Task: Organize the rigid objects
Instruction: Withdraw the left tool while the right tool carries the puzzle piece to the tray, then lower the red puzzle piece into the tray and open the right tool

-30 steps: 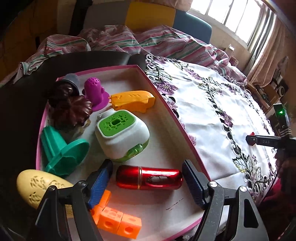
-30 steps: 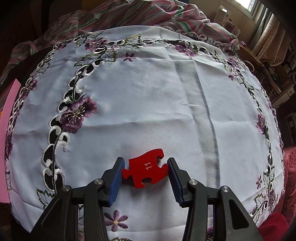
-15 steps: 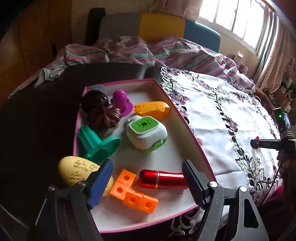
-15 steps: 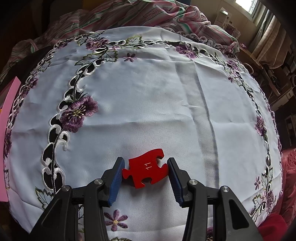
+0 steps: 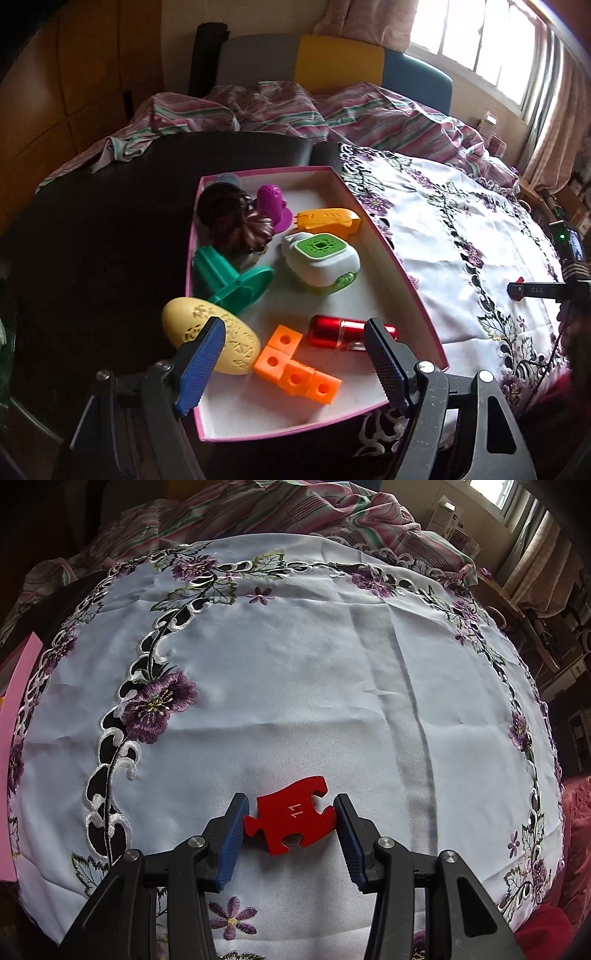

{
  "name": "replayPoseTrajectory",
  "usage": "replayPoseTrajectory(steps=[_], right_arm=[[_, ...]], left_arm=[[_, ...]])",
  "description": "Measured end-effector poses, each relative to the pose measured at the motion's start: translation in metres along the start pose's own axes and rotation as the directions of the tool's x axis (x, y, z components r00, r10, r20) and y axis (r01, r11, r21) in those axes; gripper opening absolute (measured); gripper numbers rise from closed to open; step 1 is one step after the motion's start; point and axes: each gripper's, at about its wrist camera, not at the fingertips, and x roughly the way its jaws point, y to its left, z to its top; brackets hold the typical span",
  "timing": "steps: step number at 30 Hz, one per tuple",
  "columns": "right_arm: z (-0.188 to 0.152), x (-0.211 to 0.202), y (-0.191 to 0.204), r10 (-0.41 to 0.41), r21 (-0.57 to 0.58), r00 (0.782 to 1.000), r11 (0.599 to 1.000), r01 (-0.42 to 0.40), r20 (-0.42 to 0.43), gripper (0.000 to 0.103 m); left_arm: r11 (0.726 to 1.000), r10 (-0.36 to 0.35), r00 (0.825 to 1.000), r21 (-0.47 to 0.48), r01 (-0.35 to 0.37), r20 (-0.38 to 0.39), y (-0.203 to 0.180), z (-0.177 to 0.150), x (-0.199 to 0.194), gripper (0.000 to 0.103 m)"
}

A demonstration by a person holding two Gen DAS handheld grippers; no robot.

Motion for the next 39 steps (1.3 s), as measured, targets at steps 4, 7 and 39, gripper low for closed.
replayPoseTrajectory(steps=[4, 7, 39], right_arm=[[0.000, 0.001, -0.002, 0.015, 0.010, 1.000, 1.000, -0.015, -0.005, 0.048], [0.000, 0.002, -0.002, 0.021, 0.015, 1.000, 1.000, -0.020, -0.007, 0.048], [-0.062, -0.107, 0.287, 0.627, -0.548, 0.764, 0.591, -0.592, -0.150, 0.048]], left_arm=[[1.000, 0.011, 1.000, -0.019, -0.011, 0.001, 0.008, -0.003, -0.002, 0.078], [0.999, 0.017, 1.000, -0.037, -0.017, 0.001, 0.015, -0.005, -0.004, 0.078], [0.983, 0.089, 0.996, -0.165, -0.085, 0.015, 0.072, -0.016, -0.015, 0.078]])
